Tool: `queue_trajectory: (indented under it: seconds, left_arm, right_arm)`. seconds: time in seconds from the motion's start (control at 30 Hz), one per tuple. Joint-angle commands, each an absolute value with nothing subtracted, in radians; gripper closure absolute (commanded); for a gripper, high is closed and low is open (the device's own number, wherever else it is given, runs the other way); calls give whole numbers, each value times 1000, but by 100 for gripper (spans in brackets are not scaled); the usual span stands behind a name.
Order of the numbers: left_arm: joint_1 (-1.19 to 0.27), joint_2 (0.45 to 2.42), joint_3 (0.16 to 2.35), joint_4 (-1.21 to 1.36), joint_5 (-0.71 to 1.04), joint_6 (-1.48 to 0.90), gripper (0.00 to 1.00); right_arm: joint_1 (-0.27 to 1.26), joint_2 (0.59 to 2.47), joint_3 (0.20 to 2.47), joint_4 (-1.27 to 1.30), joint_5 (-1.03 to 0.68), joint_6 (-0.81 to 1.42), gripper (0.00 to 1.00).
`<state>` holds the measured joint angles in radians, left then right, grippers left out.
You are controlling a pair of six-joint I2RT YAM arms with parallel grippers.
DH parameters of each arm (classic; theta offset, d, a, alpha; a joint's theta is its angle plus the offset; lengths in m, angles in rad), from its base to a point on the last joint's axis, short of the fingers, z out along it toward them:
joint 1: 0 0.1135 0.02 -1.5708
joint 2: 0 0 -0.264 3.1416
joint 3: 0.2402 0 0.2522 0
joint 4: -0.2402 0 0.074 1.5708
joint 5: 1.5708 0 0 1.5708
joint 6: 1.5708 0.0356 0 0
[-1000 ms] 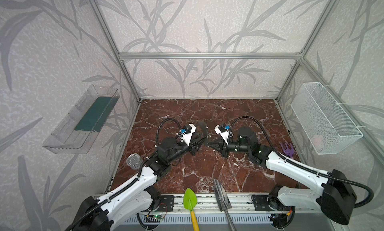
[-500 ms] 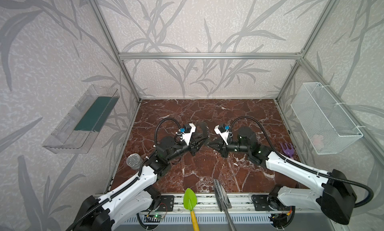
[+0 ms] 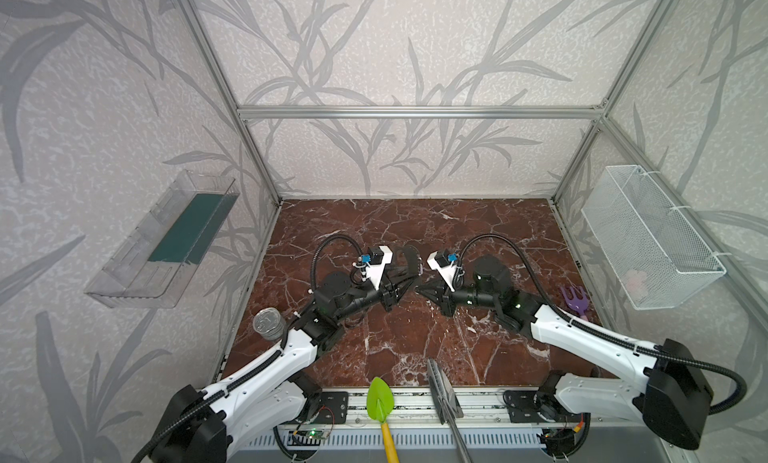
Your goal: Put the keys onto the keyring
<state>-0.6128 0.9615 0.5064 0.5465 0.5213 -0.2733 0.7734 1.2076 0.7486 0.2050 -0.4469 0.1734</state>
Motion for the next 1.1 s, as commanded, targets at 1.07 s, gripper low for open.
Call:
queue_trajectory:
  seconds: [1.07]
  left_arm:
    - [-689, 1088, 534, 707, 390, -357, 65]
  right_arm:
    - [818, 1206, 785, 190, -177, 183, 100]
